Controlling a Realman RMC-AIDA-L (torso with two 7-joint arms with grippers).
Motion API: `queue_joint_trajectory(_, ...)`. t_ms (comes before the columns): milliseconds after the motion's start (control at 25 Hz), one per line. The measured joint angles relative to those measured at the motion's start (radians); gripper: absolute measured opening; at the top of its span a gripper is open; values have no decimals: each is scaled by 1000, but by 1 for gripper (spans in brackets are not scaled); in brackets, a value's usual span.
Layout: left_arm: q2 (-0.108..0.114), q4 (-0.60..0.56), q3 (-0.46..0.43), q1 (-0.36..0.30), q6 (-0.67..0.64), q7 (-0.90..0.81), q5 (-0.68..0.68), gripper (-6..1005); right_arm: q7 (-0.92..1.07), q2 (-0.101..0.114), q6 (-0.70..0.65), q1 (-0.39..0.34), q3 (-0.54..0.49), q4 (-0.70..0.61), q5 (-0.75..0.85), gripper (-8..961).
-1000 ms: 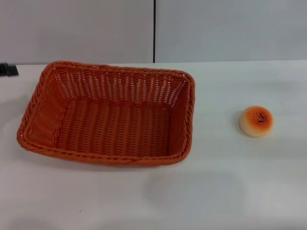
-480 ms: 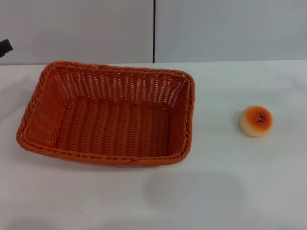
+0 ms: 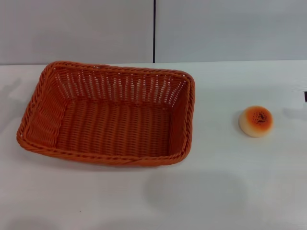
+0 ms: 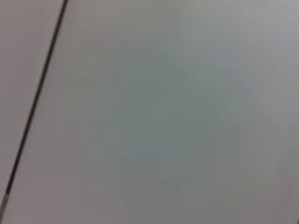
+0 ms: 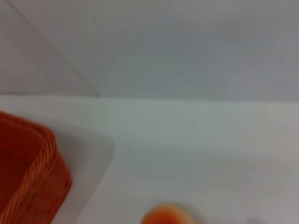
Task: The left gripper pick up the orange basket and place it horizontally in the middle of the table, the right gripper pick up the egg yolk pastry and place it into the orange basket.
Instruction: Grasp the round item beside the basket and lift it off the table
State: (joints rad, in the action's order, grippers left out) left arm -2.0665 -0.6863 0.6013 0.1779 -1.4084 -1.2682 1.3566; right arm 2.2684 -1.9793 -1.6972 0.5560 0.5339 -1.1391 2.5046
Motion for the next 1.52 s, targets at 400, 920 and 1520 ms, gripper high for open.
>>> queue_joint_trajectory(400, 3, 97, 8, -39, -59, 150, -83, 670, 32, -27, 68, 70, 70, 132, 51, 730)
queue_joint_trajectory(920, 3, 102, 11, -42, -87, 153, -63, 670, -52, -30, 208, 99, 90, 348, -35, 708)
queue_joint_trajectory(1520, 6, 113, 3, -58, -96, 154, -62, 670, -4, -34, 247, 93, 107, 407, 2, 446)
